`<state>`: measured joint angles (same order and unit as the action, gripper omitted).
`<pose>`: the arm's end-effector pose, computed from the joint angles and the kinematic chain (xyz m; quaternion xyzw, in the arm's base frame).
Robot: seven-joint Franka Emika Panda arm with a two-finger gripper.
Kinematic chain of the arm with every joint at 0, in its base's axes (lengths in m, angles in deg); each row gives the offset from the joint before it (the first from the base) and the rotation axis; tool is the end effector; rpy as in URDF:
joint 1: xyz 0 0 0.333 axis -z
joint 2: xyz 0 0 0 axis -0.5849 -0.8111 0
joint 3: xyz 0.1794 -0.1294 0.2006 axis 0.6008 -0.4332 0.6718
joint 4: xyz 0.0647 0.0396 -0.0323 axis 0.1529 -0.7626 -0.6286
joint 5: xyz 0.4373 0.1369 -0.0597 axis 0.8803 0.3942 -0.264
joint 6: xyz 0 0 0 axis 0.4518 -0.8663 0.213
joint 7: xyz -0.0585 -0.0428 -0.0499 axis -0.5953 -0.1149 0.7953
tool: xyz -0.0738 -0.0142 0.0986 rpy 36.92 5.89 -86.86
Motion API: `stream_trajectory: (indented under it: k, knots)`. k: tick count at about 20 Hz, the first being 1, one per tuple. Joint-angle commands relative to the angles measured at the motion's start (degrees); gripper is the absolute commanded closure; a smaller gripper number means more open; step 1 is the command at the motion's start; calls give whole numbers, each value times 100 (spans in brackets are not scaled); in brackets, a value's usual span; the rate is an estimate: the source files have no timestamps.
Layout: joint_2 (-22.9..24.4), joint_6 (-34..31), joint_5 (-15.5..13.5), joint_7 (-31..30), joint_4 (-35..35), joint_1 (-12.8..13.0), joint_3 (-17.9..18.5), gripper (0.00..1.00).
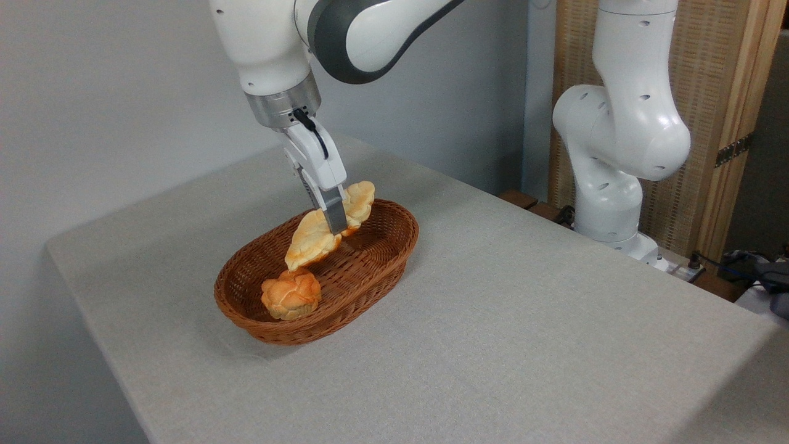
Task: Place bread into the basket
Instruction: 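Lower the pastry into the basket beside the bun and open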
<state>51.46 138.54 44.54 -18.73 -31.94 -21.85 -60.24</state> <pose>0.5633 -0.1804 0.4413 0.8826 -0.4588 -0.0531 0.0874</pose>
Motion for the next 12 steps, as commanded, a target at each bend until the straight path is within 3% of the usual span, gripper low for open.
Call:
stream_trajectory:
  k: [1,12]
  knots:
    - [64,90,-26,141,-45,12,43,0]
    - [108,11,-17,150,253,-32,130,0]
